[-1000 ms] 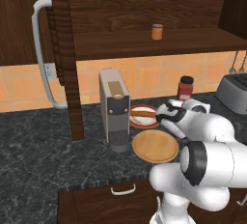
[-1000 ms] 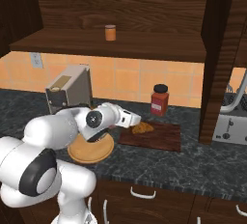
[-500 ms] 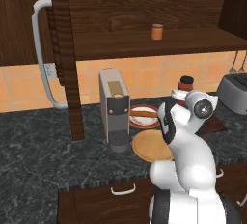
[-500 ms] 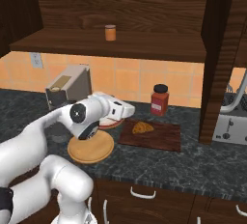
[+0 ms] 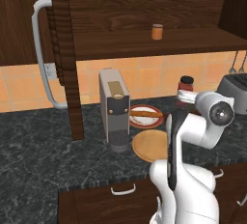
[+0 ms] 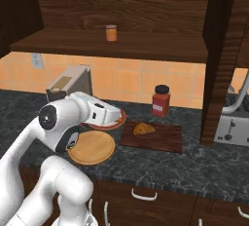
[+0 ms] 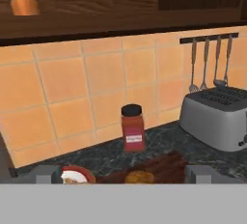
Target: From the different types of pastries on the counter, select a croissant and place it on the cutting board. Then retrieve a jar of jam from the cabinet and place it alongside the croissant on the cutting board.
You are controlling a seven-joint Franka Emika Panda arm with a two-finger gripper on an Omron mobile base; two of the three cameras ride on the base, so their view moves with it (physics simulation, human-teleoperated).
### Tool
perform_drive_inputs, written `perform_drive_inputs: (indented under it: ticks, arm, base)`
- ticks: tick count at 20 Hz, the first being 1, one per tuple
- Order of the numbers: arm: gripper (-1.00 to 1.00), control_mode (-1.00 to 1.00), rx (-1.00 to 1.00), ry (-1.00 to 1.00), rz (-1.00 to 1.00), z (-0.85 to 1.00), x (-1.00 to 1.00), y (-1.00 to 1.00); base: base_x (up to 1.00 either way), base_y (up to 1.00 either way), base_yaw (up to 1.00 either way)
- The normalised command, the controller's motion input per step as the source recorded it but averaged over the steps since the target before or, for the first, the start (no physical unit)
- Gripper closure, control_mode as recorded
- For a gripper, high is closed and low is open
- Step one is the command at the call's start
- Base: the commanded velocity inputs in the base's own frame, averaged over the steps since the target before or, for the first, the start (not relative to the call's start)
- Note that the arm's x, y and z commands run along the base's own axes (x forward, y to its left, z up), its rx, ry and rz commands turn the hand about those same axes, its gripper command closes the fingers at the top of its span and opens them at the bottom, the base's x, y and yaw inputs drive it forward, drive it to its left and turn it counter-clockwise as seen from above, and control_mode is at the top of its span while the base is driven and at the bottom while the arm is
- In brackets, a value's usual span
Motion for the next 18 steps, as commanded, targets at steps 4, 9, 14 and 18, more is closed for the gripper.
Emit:
perform_drive_inputs:
  ticks: [4, 9, 14, 18]
  arm:
    - [-1.0, -1.0, 0.06, 0.18, 0.07, 0.47, -0.98, 0.4]
    - [-1.0, -1.0, 0.04, 0.11, 0.07, 0.35, -0.9, 0.45]
    - [-1.0, -1.0, 0.0, 0.0, 0.1, 0.89, -0.17, 0.36]
    - [-1.0, -1.0, -0.01, -0.04, 0.15, 1.0, 0.0, 0.29]
  base:
    - [0.0, 0.0, 0.0]
    - [0.0, 0.0, 0.0]
    - [0.0, 0.0, 0.0]
    - [0.0, 0.0, 0.0]
